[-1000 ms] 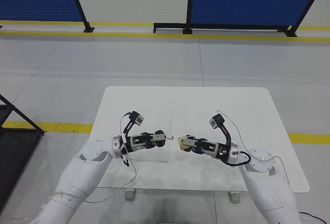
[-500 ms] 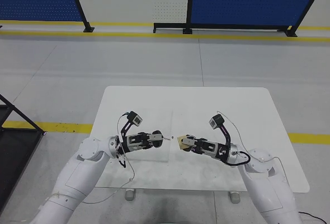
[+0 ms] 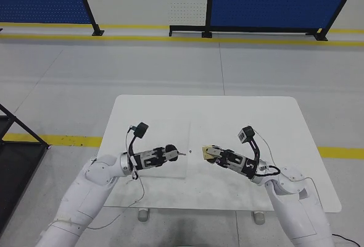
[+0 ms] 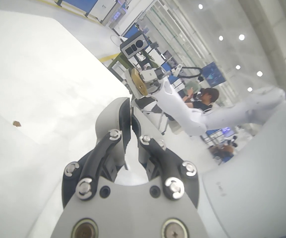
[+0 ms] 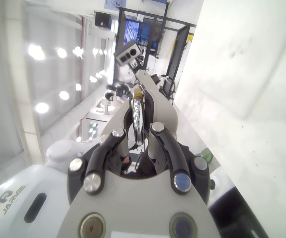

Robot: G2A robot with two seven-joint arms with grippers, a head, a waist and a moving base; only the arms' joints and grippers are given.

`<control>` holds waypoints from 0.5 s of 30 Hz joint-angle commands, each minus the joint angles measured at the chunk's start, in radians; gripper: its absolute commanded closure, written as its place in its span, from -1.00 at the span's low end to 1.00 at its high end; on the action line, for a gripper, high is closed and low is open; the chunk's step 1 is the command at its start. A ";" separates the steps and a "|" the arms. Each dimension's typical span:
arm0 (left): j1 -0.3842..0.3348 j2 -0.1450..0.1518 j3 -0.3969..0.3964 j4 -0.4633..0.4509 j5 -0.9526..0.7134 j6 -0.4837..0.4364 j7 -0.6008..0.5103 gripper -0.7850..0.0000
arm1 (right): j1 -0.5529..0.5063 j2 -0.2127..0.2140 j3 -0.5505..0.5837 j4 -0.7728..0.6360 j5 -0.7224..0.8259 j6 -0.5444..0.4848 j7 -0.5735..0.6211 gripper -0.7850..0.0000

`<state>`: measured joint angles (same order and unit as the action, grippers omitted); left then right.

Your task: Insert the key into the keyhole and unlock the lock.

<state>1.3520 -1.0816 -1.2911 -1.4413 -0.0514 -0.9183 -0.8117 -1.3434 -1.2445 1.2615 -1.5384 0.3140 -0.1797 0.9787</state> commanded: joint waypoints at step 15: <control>0.004 -0.025 0.007 -0.074 0.798 -0.094 0.559 1.00 | 0.008 0.003 -0.023 0.025 0.056 -0.005 -0.003 1.00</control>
<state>1.3552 -1.1063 -1.2837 -1.5146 0.7633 -1.0123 -0.2487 -1.3349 -1.2420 1.2383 -1.5134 0.3707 -0.1848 0.9757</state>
